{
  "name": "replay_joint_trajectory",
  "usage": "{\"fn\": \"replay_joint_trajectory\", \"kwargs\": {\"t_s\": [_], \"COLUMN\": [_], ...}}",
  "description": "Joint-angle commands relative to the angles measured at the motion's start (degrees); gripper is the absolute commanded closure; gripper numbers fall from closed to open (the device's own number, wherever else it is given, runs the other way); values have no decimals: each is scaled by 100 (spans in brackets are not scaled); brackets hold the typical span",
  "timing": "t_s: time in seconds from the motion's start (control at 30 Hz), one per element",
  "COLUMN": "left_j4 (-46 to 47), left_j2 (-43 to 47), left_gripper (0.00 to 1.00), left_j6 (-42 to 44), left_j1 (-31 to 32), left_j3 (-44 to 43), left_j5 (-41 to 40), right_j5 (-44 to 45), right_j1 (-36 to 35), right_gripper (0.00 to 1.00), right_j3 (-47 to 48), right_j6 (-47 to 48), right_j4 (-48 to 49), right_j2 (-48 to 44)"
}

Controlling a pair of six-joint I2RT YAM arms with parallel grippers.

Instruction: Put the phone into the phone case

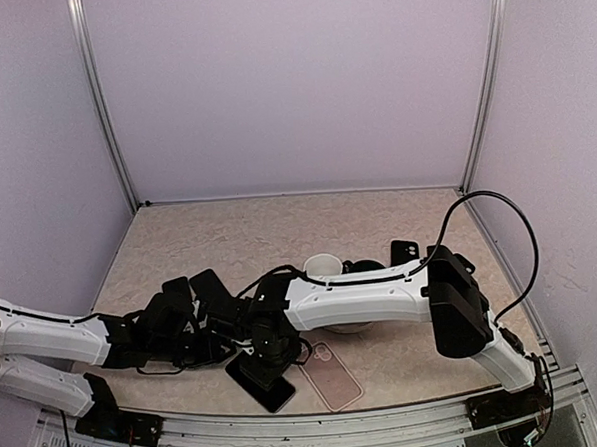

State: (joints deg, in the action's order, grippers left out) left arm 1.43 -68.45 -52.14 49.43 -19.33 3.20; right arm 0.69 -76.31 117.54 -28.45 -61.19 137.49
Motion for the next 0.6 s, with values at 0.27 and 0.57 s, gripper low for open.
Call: {"fn": "replay_joint_trajectory", "kwargs": {"t_s": [0.27,0.57], "left_j4": [-1317,-2645], "left_j2": [1010,1406], "left_gripper": [61,25], "left_j6": [804,563], "left_j1": [-486,-525], "left_j3": [-556,-723], "left_j5": [-1011,-1444], "right_j5": [167,426], "right_j1": [-237,-170], "right_gripper": [35,29], "right_j3": [-813,-569], "right_j6": [-195,220], "right_j4": [-465,779], "right_j2": [-371,-732]}}
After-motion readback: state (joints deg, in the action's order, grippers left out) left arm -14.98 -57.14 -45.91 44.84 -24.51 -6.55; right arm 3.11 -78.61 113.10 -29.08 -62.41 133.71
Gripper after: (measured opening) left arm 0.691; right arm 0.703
